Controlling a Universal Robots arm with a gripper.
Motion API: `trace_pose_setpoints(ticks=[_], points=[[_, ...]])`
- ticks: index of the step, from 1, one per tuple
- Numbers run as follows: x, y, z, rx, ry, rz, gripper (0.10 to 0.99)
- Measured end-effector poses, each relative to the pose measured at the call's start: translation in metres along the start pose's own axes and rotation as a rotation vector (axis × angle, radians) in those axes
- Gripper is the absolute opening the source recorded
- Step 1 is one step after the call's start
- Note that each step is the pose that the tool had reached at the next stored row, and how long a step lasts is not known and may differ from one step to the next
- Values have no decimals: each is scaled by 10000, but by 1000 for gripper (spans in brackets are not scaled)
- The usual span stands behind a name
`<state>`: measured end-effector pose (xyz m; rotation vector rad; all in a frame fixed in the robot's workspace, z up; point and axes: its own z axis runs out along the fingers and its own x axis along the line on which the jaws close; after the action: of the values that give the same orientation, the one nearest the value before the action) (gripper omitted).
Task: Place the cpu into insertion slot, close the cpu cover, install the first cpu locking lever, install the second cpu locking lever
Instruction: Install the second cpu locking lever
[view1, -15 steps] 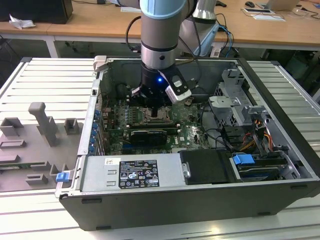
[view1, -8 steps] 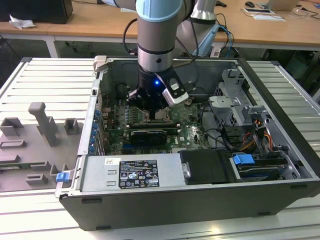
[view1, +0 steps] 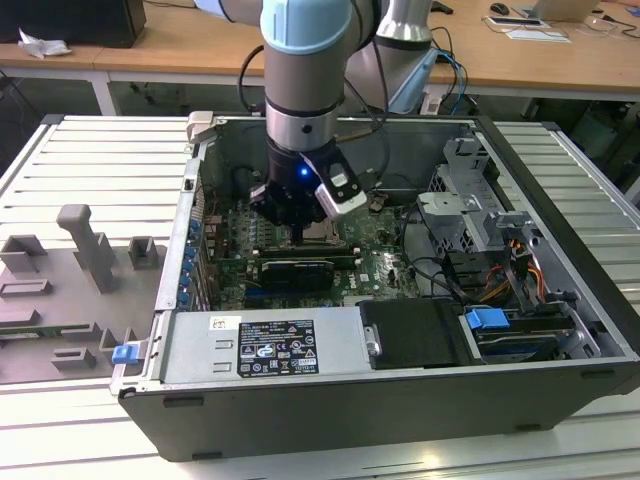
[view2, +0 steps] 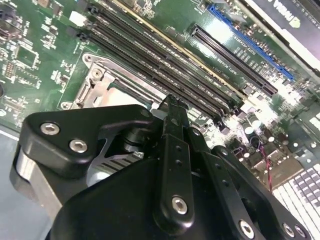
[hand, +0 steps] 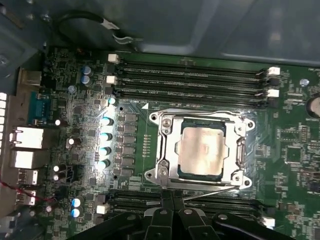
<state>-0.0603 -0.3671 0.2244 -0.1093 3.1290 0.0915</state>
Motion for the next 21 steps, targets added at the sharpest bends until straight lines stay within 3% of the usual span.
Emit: trace_pose_setpoints(ticks=[2,6,9,15,21], points=[[8,-10,28,-28,3,-10,106],[75,-69,36,-232,-11,-48,106],[108,-69,45,-282,-10,-124,106],[149,-78,80,-534,-35,-154,106],[149,-83,92,-547,-36,-156,106]])
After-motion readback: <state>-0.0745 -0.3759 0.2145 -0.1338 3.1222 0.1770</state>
